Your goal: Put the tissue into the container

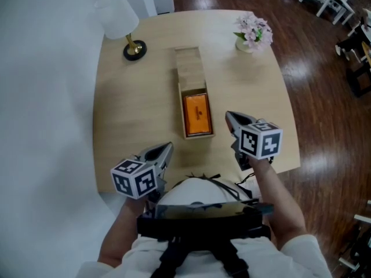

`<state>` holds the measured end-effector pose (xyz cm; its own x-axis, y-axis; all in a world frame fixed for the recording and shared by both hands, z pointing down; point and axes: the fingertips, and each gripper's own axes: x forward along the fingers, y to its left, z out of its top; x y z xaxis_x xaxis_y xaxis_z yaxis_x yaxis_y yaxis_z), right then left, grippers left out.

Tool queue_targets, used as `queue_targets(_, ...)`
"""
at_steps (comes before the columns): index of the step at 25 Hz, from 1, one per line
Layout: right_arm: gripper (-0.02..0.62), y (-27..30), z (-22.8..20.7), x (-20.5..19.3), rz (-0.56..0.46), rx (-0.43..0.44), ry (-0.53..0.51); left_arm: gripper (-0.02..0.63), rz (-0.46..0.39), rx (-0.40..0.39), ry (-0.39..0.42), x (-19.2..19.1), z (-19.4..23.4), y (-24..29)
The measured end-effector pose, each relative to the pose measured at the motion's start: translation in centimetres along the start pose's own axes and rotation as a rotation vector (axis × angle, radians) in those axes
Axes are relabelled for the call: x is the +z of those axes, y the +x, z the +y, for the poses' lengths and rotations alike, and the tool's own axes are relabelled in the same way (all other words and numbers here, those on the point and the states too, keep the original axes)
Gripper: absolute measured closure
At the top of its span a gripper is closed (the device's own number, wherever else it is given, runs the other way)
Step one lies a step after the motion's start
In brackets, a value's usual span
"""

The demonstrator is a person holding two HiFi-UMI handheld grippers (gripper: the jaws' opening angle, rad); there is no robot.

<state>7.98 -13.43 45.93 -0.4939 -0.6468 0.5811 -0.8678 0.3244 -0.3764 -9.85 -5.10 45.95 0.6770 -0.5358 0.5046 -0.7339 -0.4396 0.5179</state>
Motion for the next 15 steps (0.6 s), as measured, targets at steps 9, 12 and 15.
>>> queue_targets(9, 0.609, -2.2, -0.5, -0.7, -0.009, -0.017, 0.023, 0.614, -0.009, -0.030, 0.012, 0.5, -1.2, -0.9)
queue_targets(12, 0.609, -2.9, -0.6, -1.0, -0.008, -0.024, 0.031, 0.614, -0.007, -0.037, 0.012, 0.4, -1.5, -1.0)
queue_targets(15, 0.609, -3.5, -0.7, -1.4, -0.013, -0.020, 0.051, 0.614, -0.003, -0.043, 0.015, 0.2, -1.6, -1.1)
